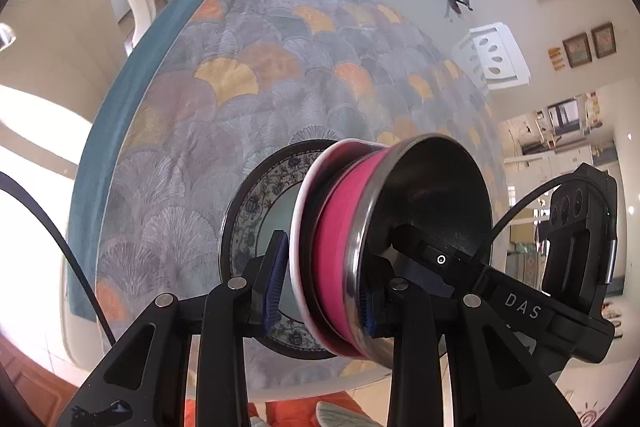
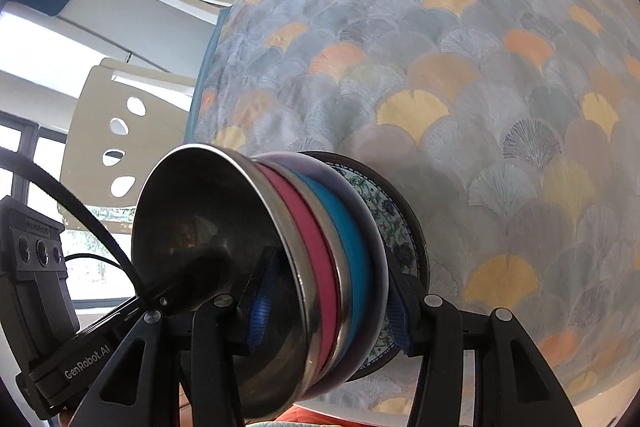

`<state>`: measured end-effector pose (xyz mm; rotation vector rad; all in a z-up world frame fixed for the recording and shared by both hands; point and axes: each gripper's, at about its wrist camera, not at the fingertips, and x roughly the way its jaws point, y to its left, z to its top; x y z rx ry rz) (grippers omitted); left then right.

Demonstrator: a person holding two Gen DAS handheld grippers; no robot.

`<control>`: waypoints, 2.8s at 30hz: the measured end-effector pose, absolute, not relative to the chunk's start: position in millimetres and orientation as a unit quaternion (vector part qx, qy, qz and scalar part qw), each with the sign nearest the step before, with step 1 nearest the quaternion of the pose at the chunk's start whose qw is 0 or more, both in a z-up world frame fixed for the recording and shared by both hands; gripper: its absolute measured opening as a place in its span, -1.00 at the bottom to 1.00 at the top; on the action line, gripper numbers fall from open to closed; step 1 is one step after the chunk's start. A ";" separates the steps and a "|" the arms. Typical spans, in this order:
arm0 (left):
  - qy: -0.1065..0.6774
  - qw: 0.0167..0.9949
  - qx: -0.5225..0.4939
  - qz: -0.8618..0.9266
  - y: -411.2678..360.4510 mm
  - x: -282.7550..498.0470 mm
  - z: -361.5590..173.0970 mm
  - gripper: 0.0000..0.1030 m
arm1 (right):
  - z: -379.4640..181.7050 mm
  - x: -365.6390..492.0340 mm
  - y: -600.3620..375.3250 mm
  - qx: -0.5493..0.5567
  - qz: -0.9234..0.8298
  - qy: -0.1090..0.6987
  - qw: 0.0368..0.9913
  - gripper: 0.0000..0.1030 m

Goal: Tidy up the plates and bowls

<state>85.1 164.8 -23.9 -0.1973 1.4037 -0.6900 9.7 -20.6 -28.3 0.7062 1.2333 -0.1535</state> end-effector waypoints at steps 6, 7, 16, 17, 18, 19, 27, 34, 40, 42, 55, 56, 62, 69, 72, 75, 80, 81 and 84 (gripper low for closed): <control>0.632 0.697 -0.090 -0.326 167.3 87.6 -25.3 -0.46 | -30.3 7.1 -20.5 0.332 -0.082 0.563 0.752 -0.05; 0.632 0.696 -0.091 -0.328 168.1 87.5 -25.0 -0.46 | -30.3 7.0 -20.5 0.334 -0.083 0.563 0.752 -0.05; 0.601 0.711 -0.095 -0.352 185.8 85.7 -4.7 -0.46 | -17.0 -4.5 -26.7 0.346 -0.085 0.551 0.754 -0.04; 0.596 0.713 -0.091 -0.357 188.4 84.8 -0.7 -0.43 | -10.9 -7.3 -27.2 0.342 -0.085 0.548 0.759 -0.03; 0.591 0.717 -0.085 -0.360 192.5 82.6 4.5 -0.43 | -2.0 -11.6 -27.4 0.337 -0.086 0.542 0.765 -0.01; 0.588 0.720 -0.081 -0.360 194.5 81.5 7.4 -0.43 | 5.0 -15.0 -27.3 0.333 -0.087 0.537 0.770 0.02; 0.510 0.780 -0.046 -0.360 202.4 56.1 74.7 -0.43 | 77.4 -45.6 -2.1 0.259 -0.119 0.473 0.834 0.10; 0.425 0.852 0.036 -0.304 174.5 32.4 114.4 -0.35 | 106.2 -58.5 29.8 0.172 -0.170 0.436 0.867 0.31; 0.435 0.848 0.056 -0.298 159.7 26.3 107.0 -0.27 | 111.9 -61.5 36.2 0.130 -0.194 0.436 0.869 0.40; 0.443 0.847 0.055 -0.288 159.3 26.3 103.1 -0.27 | 108.8 -62.3 32.7 0.135 -0.200 0.442 0.864 0.41; 0.454 0.852 0.075 -0.251 166.1 24.5 90.0 -0.26 | 90.1 -57.9 29.6 0.151 -0.199 0.475 0.844 0.41; 0.455 0.852 0.076 -0.248 165.9 24.9 89.4 -0.26 | 90.0 -57.3 30.9 0.149 -0.198 0.476 0.844 0.41; 0.462 0.851 0.082 -0.237 166.4 26.5 85.4 -0.26 | 88.7 -54.9 33.3 0.147 -0.193 0.481 0.842 0.41; 0.467 0.848 0.084 -0.234 165.5 28.3 82.7 -0.26 | 85.5 -52.9 29.4 0.157 -0.192 0.486 0.838 0.41; 0.464 0.850 0.088 -0.233 165.0 27.5 81.5 -0.26 | 84.8 -51.6 29.2 0.155 -0.190 0.488 0.838 0.41; 0.465 0.849 0.092 -0.233 163.7 27.2 79.7 -0.25 | 84.2 -51.1 29.4 0.156 -0.189 0.488 0.838 0.41; 0.468 0.846 0.101 -0.232 161.0 28.8 77.8 -0.21 | 80.7 -49.1 27.4 0.157 -0.184 0.494 0.836 0.41; 0.469 0.847 0.101 -0.230 161.4 29.5 77.3 -0.20 | 79.7 -48.8 27.0 0.158 -0.183 0.495 0.835 0.41; 0.470 0.848 0.094 -0.227 162.6 31.1 77.2 -0.11 | 78.4 -48.4 25.9 0.157 -0.179 0.496 0.835 0.41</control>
